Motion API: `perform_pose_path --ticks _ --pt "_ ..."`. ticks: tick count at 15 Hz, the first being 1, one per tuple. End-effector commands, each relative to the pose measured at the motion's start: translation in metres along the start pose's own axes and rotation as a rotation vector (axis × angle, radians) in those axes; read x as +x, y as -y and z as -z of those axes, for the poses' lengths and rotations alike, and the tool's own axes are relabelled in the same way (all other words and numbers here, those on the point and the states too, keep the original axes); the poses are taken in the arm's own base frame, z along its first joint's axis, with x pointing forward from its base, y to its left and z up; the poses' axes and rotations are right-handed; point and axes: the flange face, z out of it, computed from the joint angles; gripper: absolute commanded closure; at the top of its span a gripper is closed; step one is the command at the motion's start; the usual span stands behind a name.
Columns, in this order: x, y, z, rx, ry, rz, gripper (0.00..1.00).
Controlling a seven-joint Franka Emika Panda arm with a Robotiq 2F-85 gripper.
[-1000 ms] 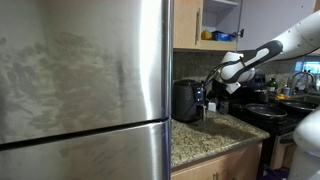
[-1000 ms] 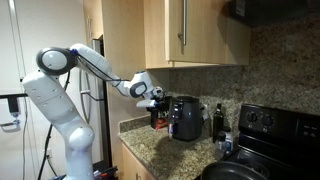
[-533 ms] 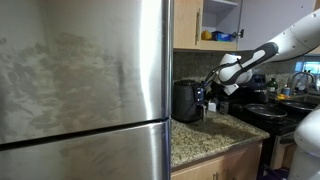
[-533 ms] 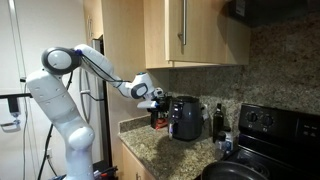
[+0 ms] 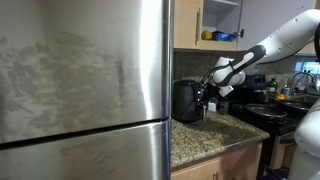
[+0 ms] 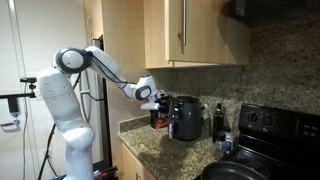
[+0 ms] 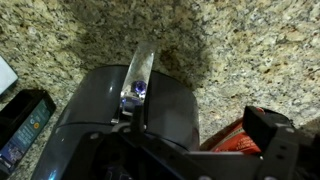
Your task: Turn off the air fryer
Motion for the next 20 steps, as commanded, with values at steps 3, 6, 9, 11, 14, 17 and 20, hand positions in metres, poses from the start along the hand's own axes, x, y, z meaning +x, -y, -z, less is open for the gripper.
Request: perform_pose_path --ticks 3,6,9,11,14,17,20 --pt "0.013 0.004 -0.015 -0.004 -0.039 0.019 0.0" --pt "0.01 0.006 -0.01 -0.017 -0.052 0.009 0.0" --pt "0.01 0.008 -0.013 -0.015 -0.054 0.009 0.0" --pt "0.011 0.007 -0.011 -0.017 -0.057 0.009 0.0" --pt "0.017 0.004 -0.022 -0.027 -0.106 -0.022 0.0" --pt "0.014 0.013 -0.026 -0.057 -0.174 -0.053 0.0" --pt "0.017 0.011 -0.02 -0.043 -0.149 -0.038 0.0"
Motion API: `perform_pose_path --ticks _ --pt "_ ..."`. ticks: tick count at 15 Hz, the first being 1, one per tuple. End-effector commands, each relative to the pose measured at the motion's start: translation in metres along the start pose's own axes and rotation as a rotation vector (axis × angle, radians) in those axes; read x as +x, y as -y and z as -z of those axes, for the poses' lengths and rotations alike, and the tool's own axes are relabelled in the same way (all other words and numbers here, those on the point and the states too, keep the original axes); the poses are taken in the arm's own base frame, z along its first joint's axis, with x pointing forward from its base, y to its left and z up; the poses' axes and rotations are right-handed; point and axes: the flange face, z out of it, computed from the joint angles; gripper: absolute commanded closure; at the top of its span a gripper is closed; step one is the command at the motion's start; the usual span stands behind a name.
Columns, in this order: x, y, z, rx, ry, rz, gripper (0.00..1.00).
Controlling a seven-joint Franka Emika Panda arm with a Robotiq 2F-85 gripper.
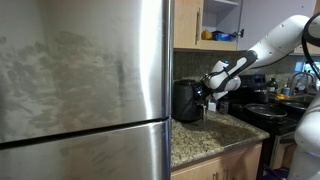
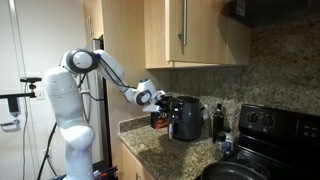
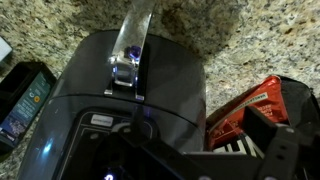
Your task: Turn off the air fryer
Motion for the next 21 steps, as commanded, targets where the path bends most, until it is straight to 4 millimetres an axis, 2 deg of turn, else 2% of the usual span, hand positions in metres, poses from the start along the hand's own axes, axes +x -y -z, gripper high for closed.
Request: perform_pose_path --ticks 1,4,5,7,8,10,11,15,19,20,21 --pt "0.0 0.0 0.0 0.0 -0.001 0.0 0.0" --pt "0.0 -0.001 0.001 -0.001 -0.002 -0.001 0.0" --pt "0.006 -0.01 -0.01 -0.021 -0.002 -0.018 0.0" --pt "0.012 -0.013 -0.024 -0.04 -0.049 -0.012 0.0" --pt "-0.012 -0.011 -0.013 -0.048 -0.064 -0.025 0.0" --pt "-0.006 -0.008 -0.025 -0.048 -0.094 -0.036 0.0" --pt "-0.003 -0.01 -0.017 -0.042 -0.072 -0.027 0.0" --pt "-0.005 -0.007 -0.024 -0.044 -0.082 -0.028 0.0" --pt "0.013 0.011 -0.029 -0.008 -0.096 -0.023 0.0" --pt "0.004 0.008 -0.022 -0.019 -0.097 -0.032 0.0" --pt "0.007 0.012 -0.022 -0.014 -0.102 -0.031 0.0"
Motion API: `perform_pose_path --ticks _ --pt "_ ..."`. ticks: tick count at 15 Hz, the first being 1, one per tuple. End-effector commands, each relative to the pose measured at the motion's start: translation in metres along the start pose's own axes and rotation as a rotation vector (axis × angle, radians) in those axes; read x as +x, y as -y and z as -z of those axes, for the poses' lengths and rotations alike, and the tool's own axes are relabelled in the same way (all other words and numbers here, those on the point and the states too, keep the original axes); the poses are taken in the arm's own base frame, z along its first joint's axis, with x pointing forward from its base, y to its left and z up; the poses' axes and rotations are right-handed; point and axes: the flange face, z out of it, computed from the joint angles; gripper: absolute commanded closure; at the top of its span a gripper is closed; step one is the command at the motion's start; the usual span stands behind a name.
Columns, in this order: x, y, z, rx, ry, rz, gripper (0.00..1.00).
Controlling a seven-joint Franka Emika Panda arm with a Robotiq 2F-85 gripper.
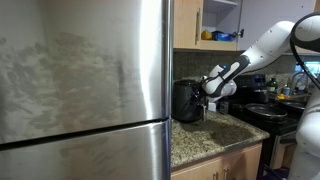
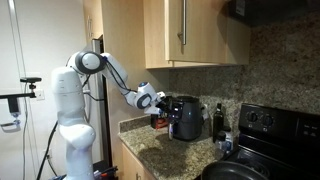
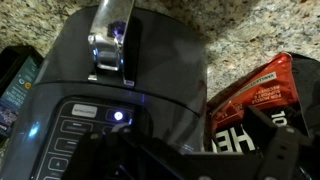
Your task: Turn off the air fryer
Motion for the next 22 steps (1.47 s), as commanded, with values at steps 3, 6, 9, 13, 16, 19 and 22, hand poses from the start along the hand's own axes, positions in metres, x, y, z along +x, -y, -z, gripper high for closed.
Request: perform_pose_path --ticks 3,6,9,13,16,19,22 --pt "0.003 0.002 -0.001 0.003 -0.003 0.002 0.0" --pt "-0.014 -0.008 -0.006 -0.009 0.046 -0.028 0.0" --pt "-0.011 -0.007 -0.005 -0.008 0.036 -0.035 0.0" --pt "-0.016 -0.015 -0.007 -0.024 0.036 -0.05 0.0" --pt "-0.018 -0.028 0.0 -0.057 -0.016 -0.066 0.0" --pt "-0.015 -0.029 0.0 -0.054 -0.009 -0.063 0.0" --pt "-0.015 -0.033 0.001 -0.062 -0.015 -0.064 0.0"
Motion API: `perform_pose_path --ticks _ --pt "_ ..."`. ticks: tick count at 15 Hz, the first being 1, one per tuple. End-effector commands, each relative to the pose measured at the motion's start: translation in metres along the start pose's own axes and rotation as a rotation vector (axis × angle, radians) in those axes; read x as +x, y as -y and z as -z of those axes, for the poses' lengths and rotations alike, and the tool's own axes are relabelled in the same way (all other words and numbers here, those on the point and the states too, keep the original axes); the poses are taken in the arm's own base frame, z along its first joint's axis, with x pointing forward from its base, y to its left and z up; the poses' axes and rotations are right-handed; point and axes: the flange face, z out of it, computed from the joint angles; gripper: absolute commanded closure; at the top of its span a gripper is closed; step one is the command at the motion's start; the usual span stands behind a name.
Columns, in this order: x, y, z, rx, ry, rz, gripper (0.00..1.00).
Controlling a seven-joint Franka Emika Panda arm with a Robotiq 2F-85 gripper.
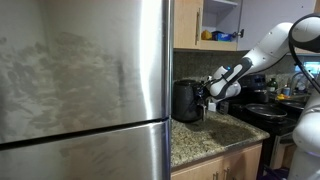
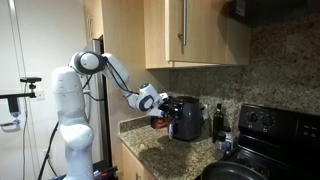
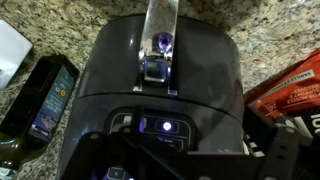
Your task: Turn off the air fryer
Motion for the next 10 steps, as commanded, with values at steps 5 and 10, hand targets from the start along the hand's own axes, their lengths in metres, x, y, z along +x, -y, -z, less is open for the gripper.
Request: perform_pose_path --ticks 5,10 --pt "0.008 0.022 0.002 0.027 -0.015 0.036 0.0" --pt "0.012 0.025 0.003 0.029 -0.025 0.049 0.0"
